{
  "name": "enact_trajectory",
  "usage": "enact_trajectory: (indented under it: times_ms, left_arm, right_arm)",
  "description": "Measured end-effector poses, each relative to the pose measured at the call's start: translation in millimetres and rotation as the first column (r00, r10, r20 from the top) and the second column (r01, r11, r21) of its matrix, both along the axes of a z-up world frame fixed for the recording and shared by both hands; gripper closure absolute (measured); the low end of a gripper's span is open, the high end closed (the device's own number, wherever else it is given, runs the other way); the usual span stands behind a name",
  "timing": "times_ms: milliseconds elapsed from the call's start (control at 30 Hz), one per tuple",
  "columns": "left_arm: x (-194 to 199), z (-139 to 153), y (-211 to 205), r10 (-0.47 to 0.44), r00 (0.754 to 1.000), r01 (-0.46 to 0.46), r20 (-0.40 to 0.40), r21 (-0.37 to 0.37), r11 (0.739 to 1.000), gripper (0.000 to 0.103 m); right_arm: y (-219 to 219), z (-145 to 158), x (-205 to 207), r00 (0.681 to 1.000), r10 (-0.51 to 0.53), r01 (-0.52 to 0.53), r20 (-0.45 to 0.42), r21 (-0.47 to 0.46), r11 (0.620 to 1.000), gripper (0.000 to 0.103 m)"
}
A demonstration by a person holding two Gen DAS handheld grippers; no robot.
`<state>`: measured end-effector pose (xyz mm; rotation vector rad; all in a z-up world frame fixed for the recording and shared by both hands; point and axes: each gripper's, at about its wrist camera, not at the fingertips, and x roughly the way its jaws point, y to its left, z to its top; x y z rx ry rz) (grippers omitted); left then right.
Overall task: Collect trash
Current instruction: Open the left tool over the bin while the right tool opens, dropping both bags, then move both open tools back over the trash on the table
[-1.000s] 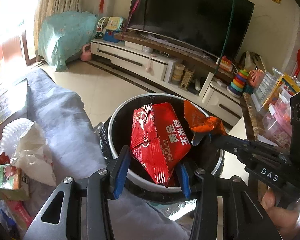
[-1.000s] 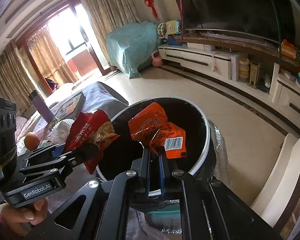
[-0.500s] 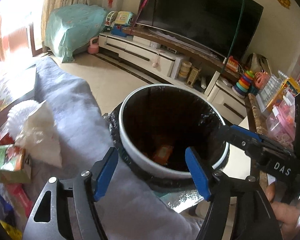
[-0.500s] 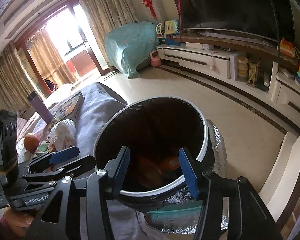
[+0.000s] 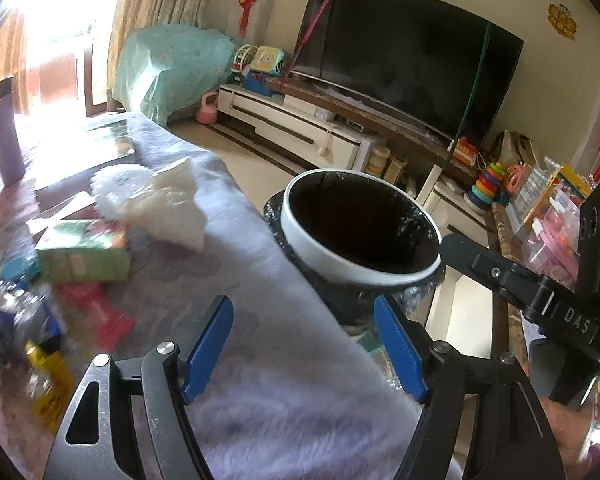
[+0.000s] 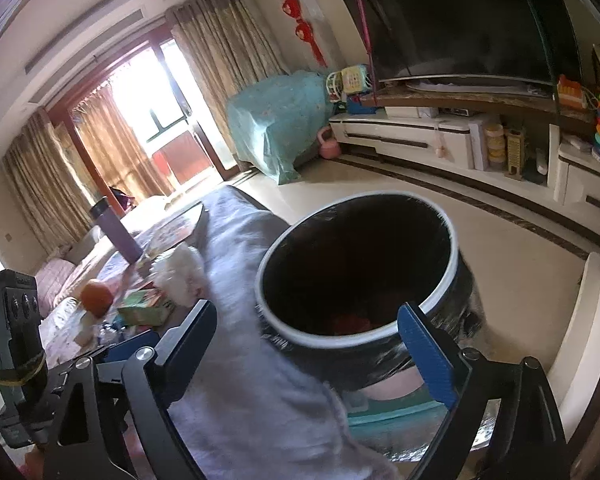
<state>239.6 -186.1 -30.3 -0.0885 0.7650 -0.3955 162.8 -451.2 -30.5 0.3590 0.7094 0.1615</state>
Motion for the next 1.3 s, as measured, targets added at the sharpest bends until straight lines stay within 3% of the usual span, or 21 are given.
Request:
enact_trajectory:
  times_ms: [200,667,1133,1300]
  left_arm:
    - [-43,0,26,0.022,1.0,-0.022,0.02,0.007,1.0,0.029]
    - [-126,4,96,0.18,0.983,-0.179,0.026,-0.02,0.984,0.029]
    - [-160,10,139,0.314,0.949,-0.313,0.008,-0.06,0.948,0.029]
    - [-166,8,161,0.375,0.927,-0.375,-0.017,-0.065,0.925,0.029]
  right_arm:
    - [20,1,-11,1.0,0.03,-0.03,0.001,0.019,0.999,0.008]
    - [85,-10,-30,0.989,0.144,-0.144,-0.014,0.036,0.989,0.008]
    - [159,-23,-39,0.956,0.292,-0.29,-0.038,0.041,0.956,0.008]
    - [181,-27,-38,0.94,0.337,-0.336,-0.047,0.033,0.941,0.008]
